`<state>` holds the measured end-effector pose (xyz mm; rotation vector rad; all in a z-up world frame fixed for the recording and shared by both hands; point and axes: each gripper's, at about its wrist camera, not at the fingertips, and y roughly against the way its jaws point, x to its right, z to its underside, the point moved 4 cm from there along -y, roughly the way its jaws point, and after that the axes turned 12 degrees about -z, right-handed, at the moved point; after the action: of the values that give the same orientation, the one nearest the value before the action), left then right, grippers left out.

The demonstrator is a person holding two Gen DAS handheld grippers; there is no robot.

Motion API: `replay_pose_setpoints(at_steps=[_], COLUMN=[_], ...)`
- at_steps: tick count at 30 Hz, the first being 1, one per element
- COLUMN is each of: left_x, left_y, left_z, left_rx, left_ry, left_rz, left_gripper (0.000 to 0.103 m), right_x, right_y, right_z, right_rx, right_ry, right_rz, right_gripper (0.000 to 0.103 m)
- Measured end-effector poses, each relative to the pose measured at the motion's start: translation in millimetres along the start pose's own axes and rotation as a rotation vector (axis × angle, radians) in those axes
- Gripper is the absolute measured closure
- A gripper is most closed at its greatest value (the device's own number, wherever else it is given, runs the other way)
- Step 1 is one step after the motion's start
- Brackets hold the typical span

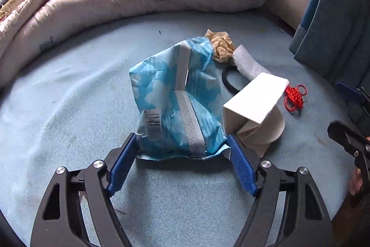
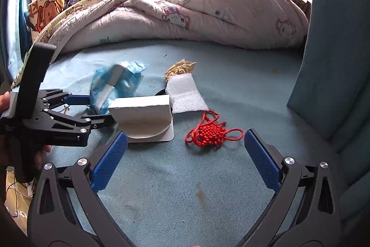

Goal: Collect trash
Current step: 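Grasp the blue tissue pack with left tool while right tool grasps red knotted cord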

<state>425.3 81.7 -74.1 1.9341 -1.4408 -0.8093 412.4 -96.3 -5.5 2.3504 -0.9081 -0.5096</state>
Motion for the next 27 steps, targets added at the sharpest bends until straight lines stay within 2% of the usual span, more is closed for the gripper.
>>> replay_pose_setpoints(at_steps=[2,6,10,13,14,15,17,19,21,23,27], left_x=[1,0,0,-5,-7,-12,-18,-24,-26,-26,-26], left_y=[6,20,30,39,41,45,52,58,63,68,81], left_z=[-1,7,16,20,20,22,24,27,31,35,42], left_rx=[0.032,0.048,0.056,0.072,0.077,0.086,0.099,0.106,0.113,0.119,0.127], left_ry=[-0.015,0.009,0.012,0.022,0.028,0.039,0.054,0.061,0.059,0.052,0.050], left_rz=[-0.023,0.022,0.038,0.018,0.012,0.008,0.007,0.010,0.011,0.012,0.017], left_gripper=[0.029,0.033,0.039,0.040,0.040,0.040,0.041,0.041,0.041,0.041,0.041], right_x=[3,14,30,35,37,39,43,47,46,44,38], right_y=[2,-1,-24,-42,-46,-52,-60,-63,-61,-56,-38], right_z=[0,3,0,-5,-6,-8,-6,-5,-2,-1,-2], right_rx=[0.004,-0.016,-0.077,-0.114,-0.124,-0.135,-0.168,-0.183,-0.185,-0.167,-0.133], right_ry=[-0.007,-0.016,-0.061,-0.064,-0.072,-0.084,-0.102,-0.121,-0.120,-0.106,-0.096], right_rz=[0.002,0.023,0.019,0.027,0.030,0.031,0.028,0.029,0.031,0.047,0.069], right_gripper=[0.005,0.005,0.007,0.020,0.030,0.034,0.057,0.073,0.076,0.084,0.084])
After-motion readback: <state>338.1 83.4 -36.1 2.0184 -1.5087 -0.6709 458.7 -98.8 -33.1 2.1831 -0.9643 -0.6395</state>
